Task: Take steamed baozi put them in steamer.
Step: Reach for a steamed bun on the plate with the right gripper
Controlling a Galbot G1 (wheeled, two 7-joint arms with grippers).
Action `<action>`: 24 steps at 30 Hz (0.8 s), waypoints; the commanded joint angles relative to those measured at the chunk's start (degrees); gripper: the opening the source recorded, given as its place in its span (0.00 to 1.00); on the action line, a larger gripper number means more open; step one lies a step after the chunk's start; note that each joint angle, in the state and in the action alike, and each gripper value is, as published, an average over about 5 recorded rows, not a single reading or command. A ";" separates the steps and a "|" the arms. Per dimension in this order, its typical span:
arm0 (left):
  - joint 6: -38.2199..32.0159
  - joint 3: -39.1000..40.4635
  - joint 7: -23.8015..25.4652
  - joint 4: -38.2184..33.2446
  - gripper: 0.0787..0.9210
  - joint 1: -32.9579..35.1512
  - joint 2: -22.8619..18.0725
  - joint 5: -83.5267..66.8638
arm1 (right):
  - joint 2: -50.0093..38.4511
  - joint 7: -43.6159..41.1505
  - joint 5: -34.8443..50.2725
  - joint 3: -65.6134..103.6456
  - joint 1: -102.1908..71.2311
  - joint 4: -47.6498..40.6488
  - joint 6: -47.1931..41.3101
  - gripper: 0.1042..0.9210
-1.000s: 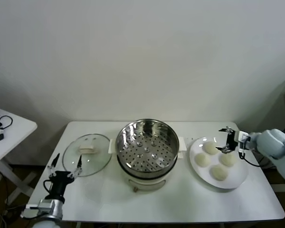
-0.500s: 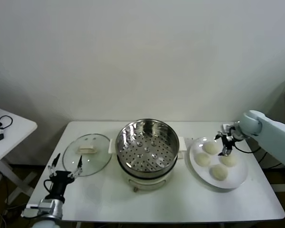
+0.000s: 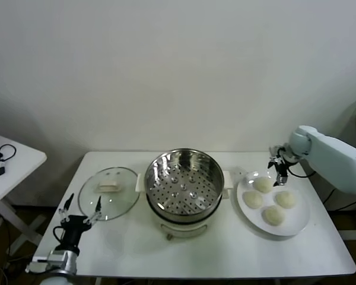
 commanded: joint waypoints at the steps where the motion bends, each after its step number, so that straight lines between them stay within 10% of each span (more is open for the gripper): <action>1: -0.24 -0.37 0.06 0.32 0.88 0.20 0.21 0.17 | 2.91 -1.08 -0.48 0.44 -0.91 -4.34 1.04 0.88; 24: -0.24 -1.05 0.03 0.74 0.88 0.40 0.27 0.89 | 6.97 -1.20 -4.45 6.57 -5.80 -10.16 2.21 0.88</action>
